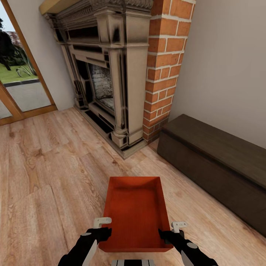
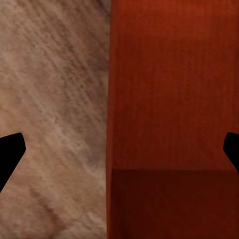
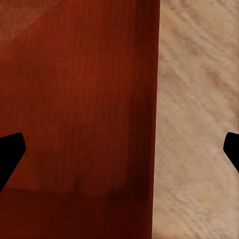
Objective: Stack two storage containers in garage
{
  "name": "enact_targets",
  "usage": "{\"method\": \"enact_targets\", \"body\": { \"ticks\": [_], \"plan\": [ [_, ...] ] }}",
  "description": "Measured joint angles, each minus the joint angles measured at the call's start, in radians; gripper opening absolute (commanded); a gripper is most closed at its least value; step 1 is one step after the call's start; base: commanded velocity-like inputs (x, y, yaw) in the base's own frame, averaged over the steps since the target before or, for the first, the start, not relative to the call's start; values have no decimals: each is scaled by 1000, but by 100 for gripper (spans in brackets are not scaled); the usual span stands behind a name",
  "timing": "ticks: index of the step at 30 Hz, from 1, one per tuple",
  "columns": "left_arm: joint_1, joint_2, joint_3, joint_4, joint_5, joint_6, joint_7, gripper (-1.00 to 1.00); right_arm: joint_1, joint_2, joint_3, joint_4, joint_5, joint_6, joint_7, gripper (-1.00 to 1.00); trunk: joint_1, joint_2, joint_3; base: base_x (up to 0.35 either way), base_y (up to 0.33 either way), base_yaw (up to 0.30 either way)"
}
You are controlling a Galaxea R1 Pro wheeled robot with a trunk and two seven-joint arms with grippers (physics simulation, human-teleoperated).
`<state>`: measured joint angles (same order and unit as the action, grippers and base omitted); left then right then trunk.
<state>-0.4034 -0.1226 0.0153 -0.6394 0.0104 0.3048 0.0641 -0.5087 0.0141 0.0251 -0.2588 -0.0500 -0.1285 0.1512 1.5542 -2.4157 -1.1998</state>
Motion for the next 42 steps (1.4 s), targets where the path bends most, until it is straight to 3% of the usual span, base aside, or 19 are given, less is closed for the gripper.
{"method": "enact_targets", "body": {
  "ticks": [13,14,18,19,42],
  "plan": [
    [0,-1,-2,0,1,8,0,100,0,-2,0,0,0,-2,4,100,0,0,0,0,0,0],
    [0,-1,-2,0,1,7,0,-100,0,-2,0,0,0,-2,5,-100,0,0,0,0,0,0],
    [0,0,-2,0,0,7,-1,-100,0,-3,-2,0,0,-1,9,-100,0,0,0,0,0,0],
    [0,2,1,-1,-19,9,6,-100,0,-4,-11,0,3,-1,5,-100,0,0,0,0,0,0],
    [0,2,2,0,-16,5,10,-100,0,-4,-13,0,2,0,-1,-100,0,0,0,0,0,0]
  ]
}}
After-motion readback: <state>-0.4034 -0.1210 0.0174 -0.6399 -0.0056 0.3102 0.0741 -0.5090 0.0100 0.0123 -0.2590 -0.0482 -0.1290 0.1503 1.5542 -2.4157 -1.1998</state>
